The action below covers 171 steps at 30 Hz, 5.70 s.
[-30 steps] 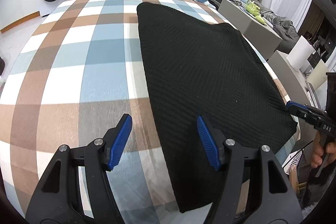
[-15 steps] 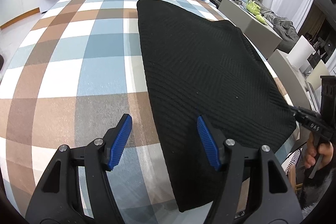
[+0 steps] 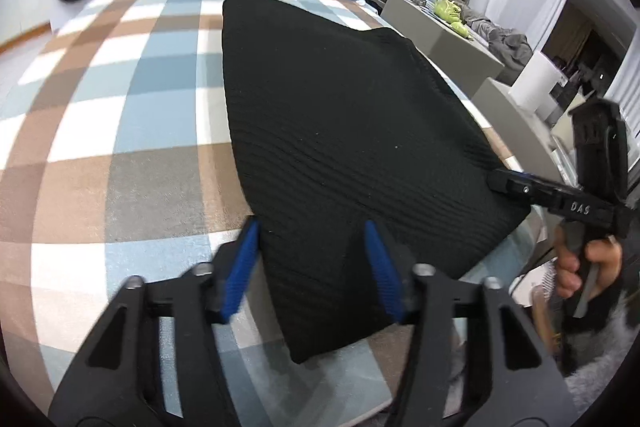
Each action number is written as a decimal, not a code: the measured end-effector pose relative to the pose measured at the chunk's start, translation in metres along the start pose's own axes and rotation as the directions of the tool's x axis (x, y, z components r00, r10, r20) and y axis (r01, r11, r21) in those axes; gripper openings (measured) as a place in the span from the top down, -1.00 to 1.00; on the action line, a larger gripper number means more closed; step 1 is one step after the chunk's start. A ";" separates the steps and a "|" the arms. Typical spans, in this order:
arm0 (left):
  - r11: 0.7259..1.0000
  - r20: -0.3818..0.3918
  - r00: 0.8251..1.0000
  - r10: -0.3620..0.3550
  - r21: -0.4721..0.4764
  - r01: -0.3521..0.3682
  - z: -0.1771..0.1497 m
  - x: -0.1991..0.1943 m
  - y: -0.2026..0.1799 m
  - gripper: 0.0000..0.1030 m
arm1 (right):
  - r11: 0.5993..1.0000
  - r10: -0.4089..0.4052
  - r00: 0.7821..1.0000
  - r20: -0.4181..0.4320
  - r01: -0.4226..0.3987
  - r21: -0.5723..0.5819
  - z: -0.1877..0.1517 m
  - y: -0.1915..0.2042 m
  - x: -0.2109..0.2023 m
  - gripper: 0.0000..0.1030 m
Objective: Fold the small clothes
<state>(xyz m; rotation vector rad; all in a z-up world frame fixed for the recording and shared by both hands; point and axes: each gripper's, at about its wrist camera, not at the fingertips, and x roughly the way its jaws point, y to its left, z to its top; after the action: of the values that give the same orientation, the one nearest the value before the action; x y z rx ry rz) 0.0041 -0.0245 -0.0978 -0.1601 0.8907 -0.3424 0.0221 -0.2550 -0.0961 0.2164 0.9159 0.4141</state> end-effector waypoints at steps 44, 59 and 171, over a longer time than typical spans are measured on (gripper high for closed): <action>0.962 0.180 0.946 0.271 -0.021 -0.272 0.072 -0.016 0.044 -0.71 | 0.995 0.067 0.978 0.197 -0.052 -0.079 0.087 0.043 0.037 -1.00; 0.971 0.378 0.895 0.237 -0.050 -0.235 0.037 -0.066 0.023 -0.98 | 0.979 0.129 0.949 0.289 -0.075 -0.190 0.045 0.062 0.007 -1.00; 0.978 0.406 0.894 0.187 0.006 -0.207 0.004 -0.049 0.022 -0.98 | 0.969 0.227 0.899 0.374 -0.169 -0.182 0.013 0.052 0.005 -1.00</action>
<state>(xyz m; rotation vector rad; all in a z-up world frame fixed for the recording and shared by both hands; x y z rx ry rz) -0.0161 0.0136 -0.0649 -0.0887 0.4805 -0.1317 0.0223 -0.2061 -0.0733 0.2498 0.4661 0.6003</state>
